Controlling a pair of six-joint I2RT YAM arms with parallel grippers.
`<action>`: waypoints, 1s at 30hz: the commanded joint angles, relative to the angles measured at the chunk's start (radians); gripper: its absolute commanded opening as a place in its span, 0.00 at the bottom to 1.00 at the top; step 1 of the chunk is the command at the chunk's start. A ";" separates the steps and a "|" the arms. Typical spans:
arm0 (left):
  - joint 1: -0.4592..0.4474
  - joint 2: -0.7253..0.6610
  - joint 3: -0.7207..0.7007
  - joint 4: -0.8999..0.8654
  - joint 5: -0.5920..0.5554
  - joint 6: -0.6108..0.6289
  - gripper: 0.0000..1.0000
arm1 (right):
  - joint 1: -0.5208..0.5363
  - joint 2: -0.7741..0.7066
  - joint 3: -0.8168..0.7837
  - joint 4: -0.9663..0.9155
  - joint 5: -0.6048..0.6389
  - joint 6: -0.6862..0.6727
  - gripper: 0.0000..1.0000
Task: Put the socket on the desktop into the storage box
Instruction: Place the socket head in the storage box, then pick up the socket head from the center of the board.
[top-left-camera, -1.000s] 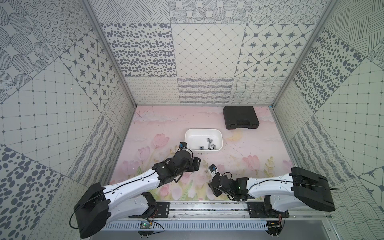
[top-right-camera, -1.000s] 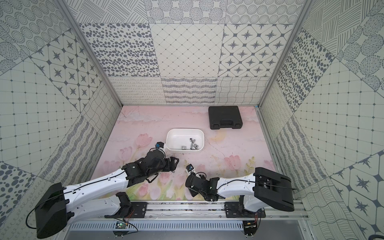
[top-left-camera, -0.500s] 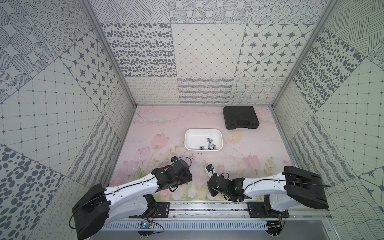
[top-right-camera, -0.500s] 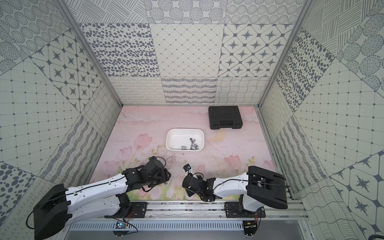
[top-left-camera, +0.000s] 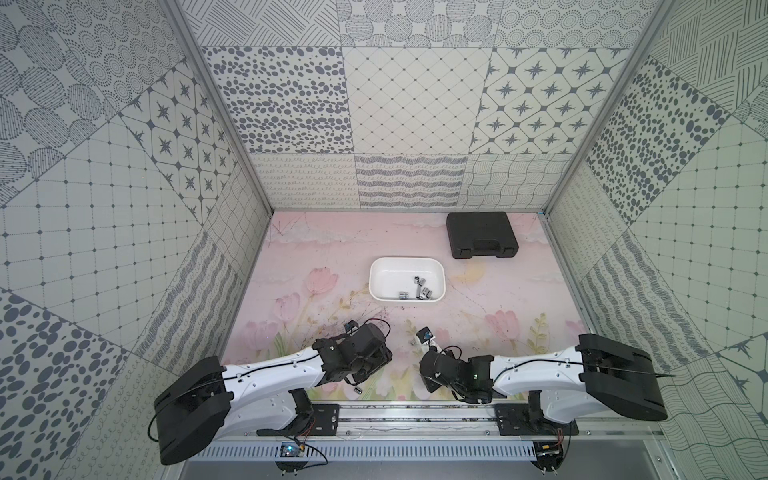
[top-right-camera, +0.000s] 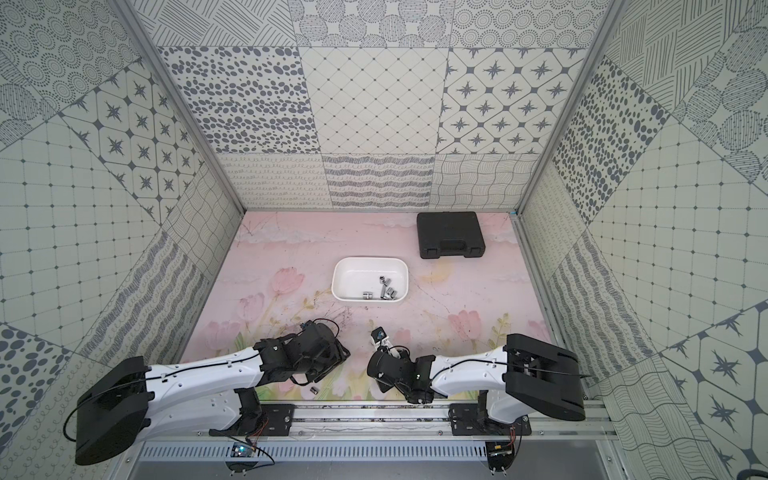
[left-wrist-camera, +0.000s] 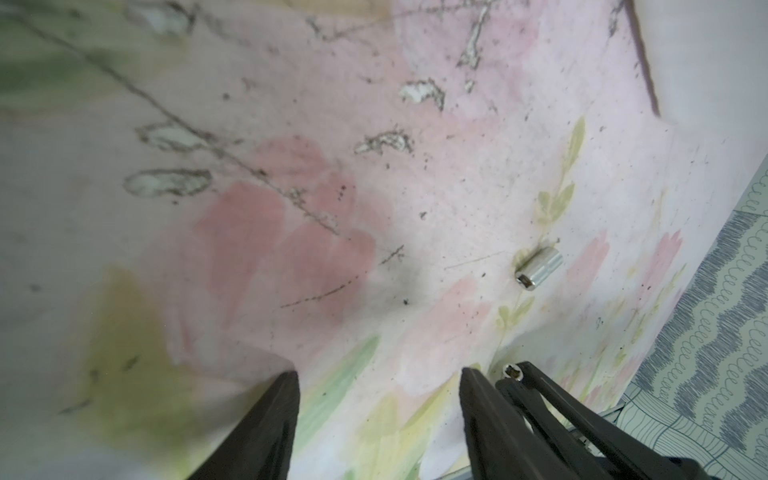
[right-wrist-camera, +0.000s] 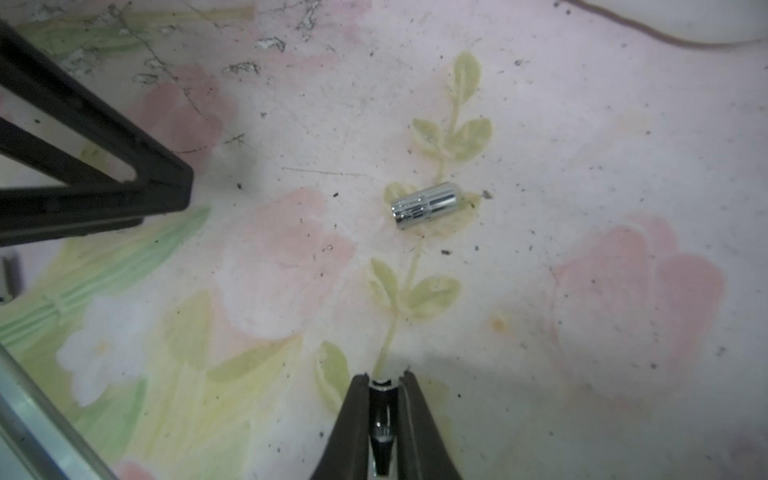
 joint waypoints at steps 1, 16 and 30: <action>-0.007 0.060 0.000 -0.327 0.006 -0.058 0.67 | -0.033 -0.064 0.019 -0.007 0.031 -0.019 0.00; 0.145 0.007 0.153 -0.370 -0.167 0.304 0.73 | -0.493 0.068 0.445 -0.031 -0.301 -0.199 0.02; 0.226 -0.190 0.129 -0.244 -0.292 0.657 0.90 | -0.614 0.470 0.804 -0.140 -0.364 -0.231 0.27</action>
